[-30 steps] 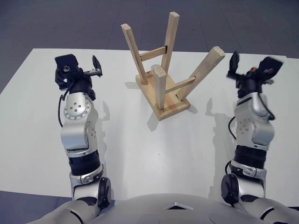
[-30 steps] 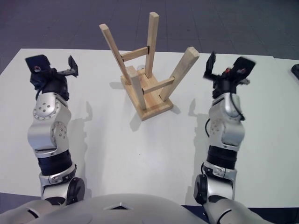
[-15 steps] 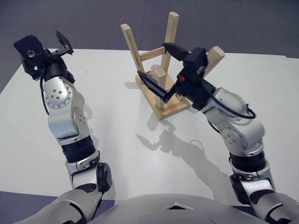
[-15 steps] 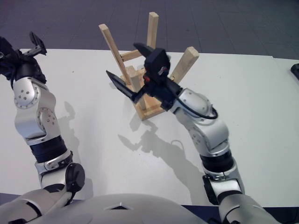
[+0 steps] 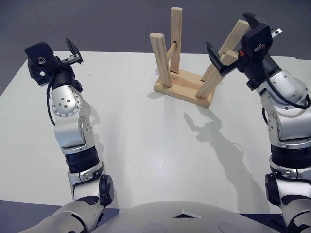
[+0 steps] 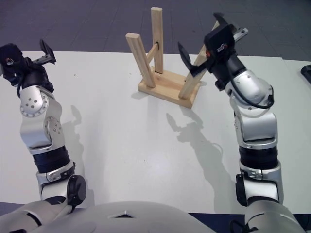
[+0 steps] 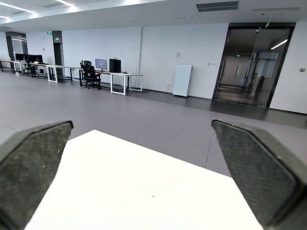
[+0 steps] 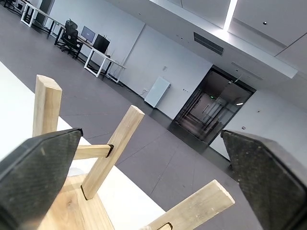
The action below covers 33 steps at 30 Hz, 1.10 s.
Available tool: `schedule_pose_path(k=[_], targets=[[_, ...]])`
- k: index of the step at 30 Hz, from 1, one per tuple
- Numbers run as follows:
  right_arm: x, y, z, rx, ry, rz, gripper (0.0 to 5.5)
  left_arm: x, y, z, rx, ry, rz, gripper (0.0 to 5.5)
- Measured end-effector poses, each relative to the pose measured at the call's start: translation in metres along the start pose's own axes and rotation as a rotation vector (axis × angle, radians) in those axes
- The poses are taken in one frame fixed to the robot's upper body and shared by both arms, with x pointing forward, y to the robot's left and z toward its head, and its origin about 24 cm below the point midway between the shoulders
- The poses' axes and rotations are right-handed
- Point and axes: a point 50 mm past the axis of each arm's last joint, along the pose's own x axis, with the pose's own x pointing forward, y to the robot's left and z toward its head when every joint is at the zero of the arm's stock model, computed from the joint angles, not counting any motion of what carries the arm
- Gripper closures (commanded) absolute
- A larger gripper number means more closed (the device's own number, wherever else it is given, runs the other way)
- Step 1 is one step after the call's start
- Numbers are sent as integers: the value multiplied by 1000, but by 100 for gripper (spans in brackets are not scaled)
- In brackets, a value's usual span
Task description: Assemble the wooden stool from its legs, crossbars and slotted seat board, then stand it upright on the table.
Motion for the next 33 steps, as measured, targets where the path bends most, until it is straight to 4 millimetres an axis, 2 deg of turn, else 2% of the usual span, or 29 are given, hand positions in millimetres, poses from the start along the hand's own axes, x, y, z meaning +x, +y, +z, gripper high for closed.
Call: schedule_pose_path(k=[4, 5, 8, 10, 12, 14, 17, 21, 25, 27, 30, 33], targets=[[12, -5, 19, 334, -147, -81, 14, 0, 0, -1, 6, 5, -4, 10], [19, 0, 27, 389, -190, -68, 14, 0, -2, -1, 4, 5, -7, 10], [29, 26, 24, 381, -163, 15, 14, 6, -15, 0, -26, 9, -79, 10], [27, 34, 11, 367, -112, 34, 14, 6, -42, 5, -52, -29, -266, 10], [14, 27, 0, 349, -78, 25, 14, 1, -66, 8, -39, -103, -482, 10], [-2, 15, -4, 317, -68, 13, 14, -1, -78, 1, -17, -112, -591, 10], [-16, 2, 3, 272, -101, 30, 14, 4, -74, -9, -7, -79, -585, 10], [-22, -6, 6, 213, -113, 112, 14, 6, -68, -7, -6, -100, -562, 10], [-19, -9, -15, 229, -49, 128, 34, 6, -67, -9, -5, -93, -551, 10], [-18, -13, -29, 242, -10, 107, 25, 5, -68, -9, -4, -92, -554, 10], [-19, -18, -49, 257, 46, 86, 66, 4, -70, -10, -5, -90, -553, 10], [-20, -18, -56, 265, 60, 96, 112, 4, -70, -10, -3, -90, -551, 10]])
